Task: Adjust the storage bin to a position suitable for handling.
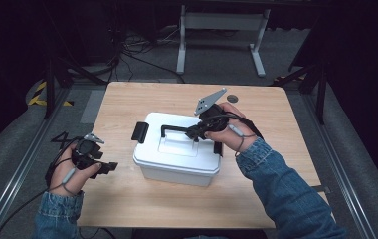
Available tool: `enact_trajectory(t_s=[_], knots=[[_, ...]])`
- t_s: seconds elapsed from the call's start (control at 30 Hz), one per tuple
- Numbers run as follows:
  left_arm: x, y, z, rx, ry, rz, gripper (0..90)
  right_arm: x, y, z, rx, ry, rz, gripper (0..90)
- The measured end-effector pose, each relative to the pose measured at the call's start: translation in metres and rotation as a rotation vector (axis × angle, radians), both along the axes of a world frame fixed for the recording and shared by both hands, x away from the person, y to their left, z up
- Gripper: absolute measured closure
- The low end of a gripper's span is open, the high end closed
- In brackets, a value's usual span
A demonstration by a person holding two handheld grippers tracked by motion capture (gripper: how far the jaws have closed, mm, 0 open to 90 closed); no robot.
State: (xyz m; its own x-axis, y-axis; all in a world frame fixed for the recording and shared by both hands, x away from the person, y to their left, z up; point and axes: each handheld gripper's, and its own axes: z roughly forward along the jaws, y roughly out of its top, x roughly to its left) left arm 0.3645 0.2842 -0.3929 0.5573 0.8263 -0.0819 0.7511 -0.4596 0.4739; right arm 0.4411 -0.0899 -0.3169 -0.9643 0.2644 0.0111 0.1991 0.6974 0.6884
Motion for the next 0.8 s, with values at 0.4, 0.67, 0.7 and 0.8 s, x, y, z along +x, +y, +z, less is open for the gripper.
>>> enact_trajectory(t_s=[0.4,0.67,0.7,0.8], knots=[[0.0003,-0.0005,-0.0004,0.003,0.005,-0.017,29.5,0.0020,-0.0013,0.0008,0.009,0.013,0.043,83.0],[-0.0004,-0.0015,-0.0009,0.002,0.006,-0.011,29.5,0.0022,-0.0009,0.0046,0.025,-0.003,0.071,83.6],[-0.0004,-0.0015,-0.0009,0.002,0.007,-0.012,29.5,0.0020,-0.0007,0.0051,0.028,-0.004,0.070,83.7],[0.0000,-0.0015,-0.0009,0.003,0.007,-0.013,29.5,0.0019,-0.0008,0.0081,0.039,-0.006,0.078,84.0]])
